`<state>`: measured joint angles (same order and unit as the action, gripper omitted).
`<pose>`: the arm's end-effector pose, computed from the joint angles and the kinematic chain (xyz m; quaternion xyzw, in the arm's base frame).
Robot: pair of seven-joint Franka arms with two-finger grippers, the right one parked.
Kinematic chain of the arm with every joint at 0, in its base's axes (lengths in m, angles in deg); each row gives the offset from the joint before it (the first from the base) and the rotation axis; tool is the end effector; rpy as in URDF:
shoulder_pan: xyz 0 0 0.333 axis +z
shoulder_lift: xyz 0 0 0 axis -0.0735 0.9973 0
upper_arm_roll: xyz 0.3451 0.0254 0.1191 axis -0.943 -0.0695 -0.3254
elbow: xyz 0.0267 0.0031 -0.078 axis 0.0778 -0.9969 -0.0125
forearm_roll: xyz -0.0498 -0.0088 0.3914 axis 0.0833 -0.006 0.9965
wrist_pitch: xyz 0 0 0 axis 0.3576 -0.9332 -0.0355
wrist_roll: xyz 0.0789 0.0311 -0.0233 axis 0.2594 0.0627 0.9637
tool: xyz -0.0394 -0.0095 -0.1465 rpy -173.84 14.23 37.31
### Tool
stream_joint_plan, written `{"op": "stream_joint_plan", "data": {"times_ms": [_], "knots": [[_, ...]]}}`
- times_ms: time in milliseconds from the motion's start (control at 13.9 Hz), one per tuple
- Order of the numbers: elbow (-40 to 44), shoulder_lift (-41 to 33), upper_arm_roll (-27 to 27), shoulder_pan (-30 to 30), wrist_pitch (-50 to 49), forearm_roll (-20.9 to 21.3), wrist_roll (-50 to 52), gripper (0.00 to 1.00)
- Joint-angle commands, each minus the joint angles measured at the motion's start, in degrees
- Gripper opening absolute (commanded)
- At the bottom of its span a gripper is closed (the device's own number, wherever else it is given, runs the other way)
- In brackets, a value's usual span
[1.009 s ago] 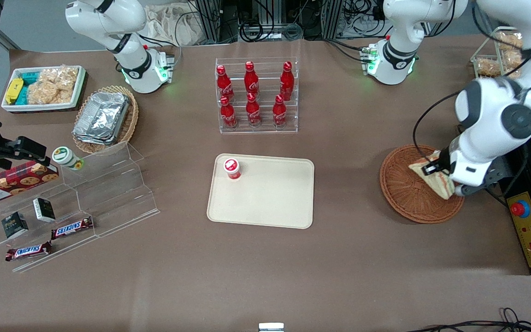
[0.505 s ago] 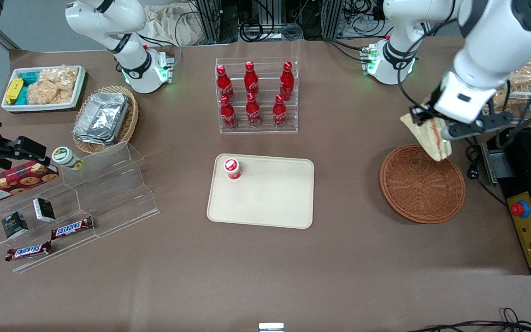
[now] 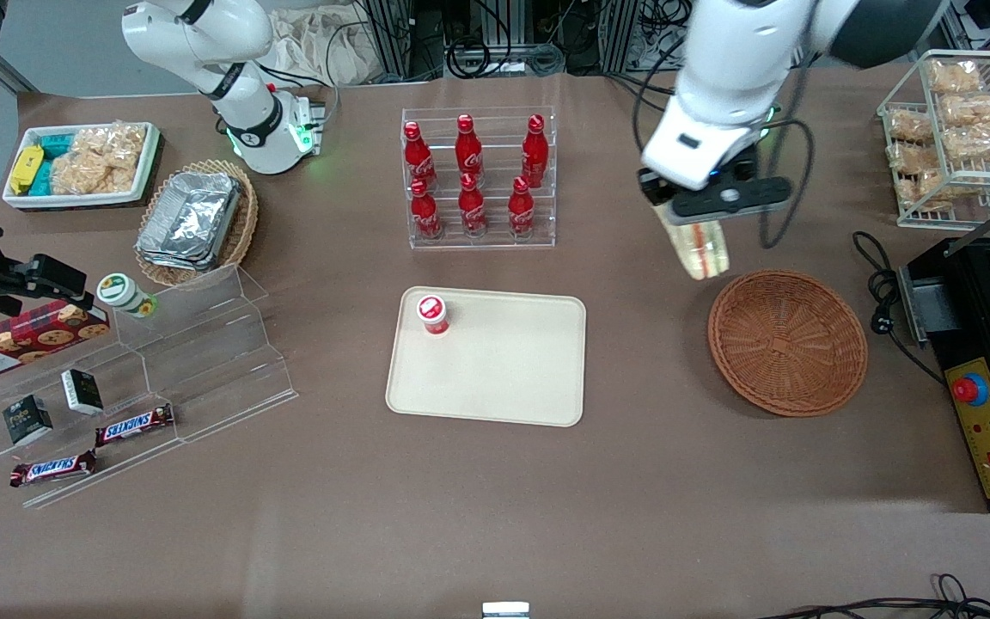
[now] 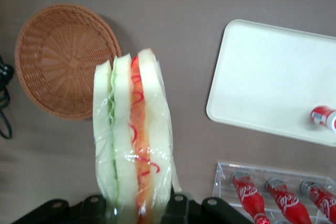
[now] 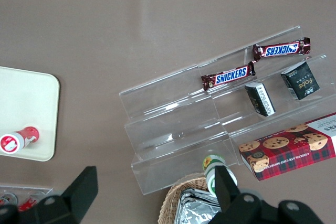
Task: Place sandwich from basket to tray
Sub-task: 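Lift the sandwich and carry it toward the cream tray, then lower the sandwich onto the tray beside the red bottle and release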
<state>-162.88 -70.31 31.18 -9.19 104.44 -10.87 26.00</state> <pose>0.4637 -0.3098 0.5746 -0.9973 -0.0467 -0.0028 0.0567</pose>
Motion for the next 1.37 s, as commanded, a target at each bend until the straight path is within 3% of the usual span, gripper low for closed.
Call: {"op": "stream_joint_plan", "data": {"times_ms": [0,577,865,1153,1297], "knots": [[3.3,8.1,4.6,0.1,4.0,3.3,6.0,0.35],[3.3,29.9,4.8,-5.7,21.6,15.5,13.5,0.36],[4.2,37.1,4.8,-6.1,24.7,21.6,14.9,0.36],[8.4,42.2,4.4,-8.4,24.7,22.9,15.0,0.38],[9.0,43.1,4.4,-8.6,24.7,23.5,14.8,0.47]]}}
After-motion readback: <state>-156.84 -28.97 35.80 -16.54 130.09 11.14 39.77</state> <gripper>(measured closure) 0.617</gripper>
